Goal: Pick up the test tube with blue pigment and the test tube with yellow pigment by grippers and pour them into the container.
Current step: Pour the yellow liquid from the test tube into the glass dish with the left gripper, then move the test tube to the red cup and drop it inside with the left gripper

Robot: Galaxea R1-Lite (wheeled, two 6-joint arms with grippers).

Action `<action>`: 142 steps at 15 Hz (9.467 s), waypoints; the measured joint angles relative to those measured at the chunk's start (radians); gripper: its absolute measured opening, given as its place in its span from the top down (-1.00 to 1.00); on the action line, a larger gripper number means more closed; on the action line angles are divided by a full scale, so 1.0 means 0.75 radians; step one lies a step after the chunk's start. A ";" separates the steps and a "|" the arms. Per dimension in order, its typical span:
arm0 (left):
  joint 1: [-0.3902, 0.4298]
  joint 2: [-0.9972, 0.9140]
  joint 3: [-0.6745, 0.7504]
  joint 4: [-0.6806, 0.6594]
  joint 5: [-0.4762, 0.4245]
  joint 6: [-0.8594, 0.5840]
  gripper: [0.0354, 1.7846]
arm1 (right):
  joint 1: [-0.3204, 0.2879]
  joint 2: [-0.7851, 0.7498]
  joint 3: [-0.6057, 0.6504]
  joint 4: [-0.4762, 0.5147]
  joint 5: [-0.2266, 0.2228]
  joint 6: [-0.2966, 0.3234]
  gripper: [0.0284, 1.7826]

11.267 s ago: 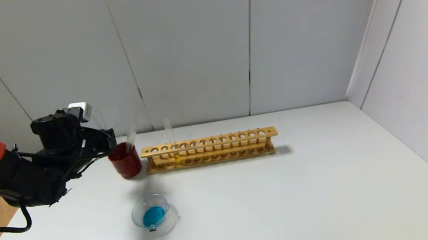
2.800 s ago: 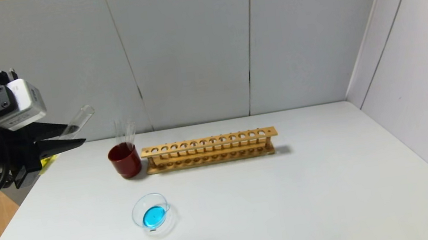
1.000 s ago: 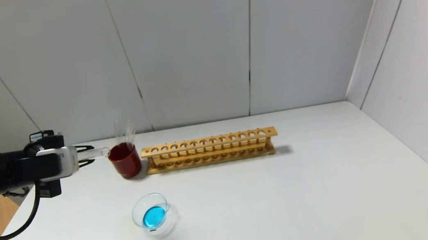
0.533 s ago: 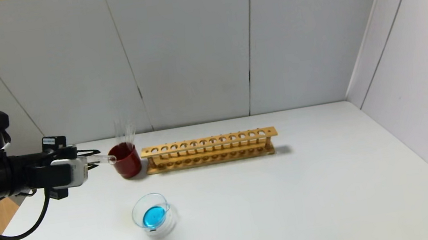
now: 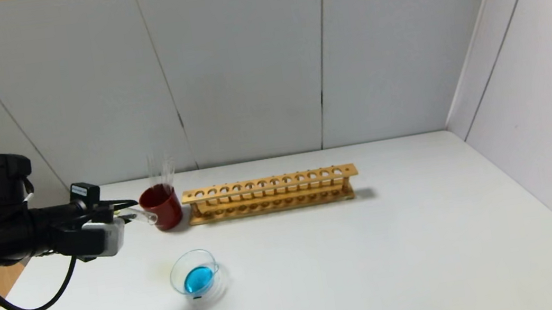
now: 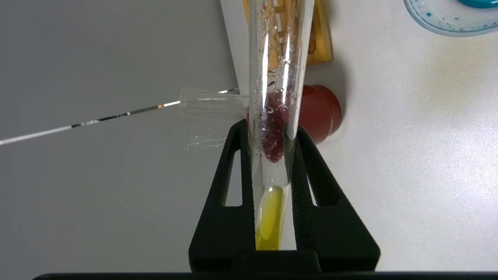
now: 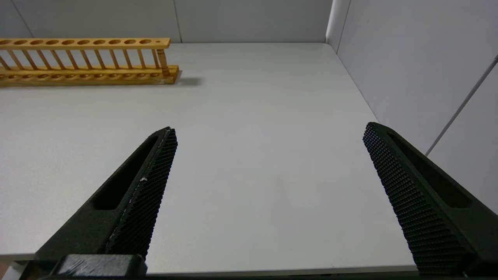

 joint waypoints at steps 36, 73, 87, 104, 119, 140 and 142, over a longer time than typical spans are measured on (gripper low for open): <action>0.000 0.108 -0.011 -0.081 -0.081 0.196 0.68 | 0.000 0.000 0.000 0.000 -0.001 0.000 -0.96; -0.074 0.180 -0.001 -0.178 -0.042 0.266 0.68 | 0.000 0.000 0.000 0.000 -0.001 0.000 -0.96; -0.080 0.155 0.003 -0.262 0.008 0.356 0.68 | 0.000 0.000 0.000 0.000 0.000 -0.001 -0.96; -0.102 0.128 0.053 -0.327 0.056 0.522 0.68 | 0.000 0.000 0.000 0.000 0.000 0.000 -0.96; -0.164 0.078 0.125 -0.359 0.089 0.666 0.68 | 0.000 0.000 0.000 0.000 0.000 0.000 -0.96; -0.201 -0.115 -0.689 0.335 0.570 -1.454 0.68 | 0.000 0.000 0.000 0.000 -0.001 -0.001 -0.96; -0.191 -0.108 -0.709 0.347 0.477 -1.727 0.68 | 0.000 0.000 0.000 0.000 -0.001 0.000 -0.96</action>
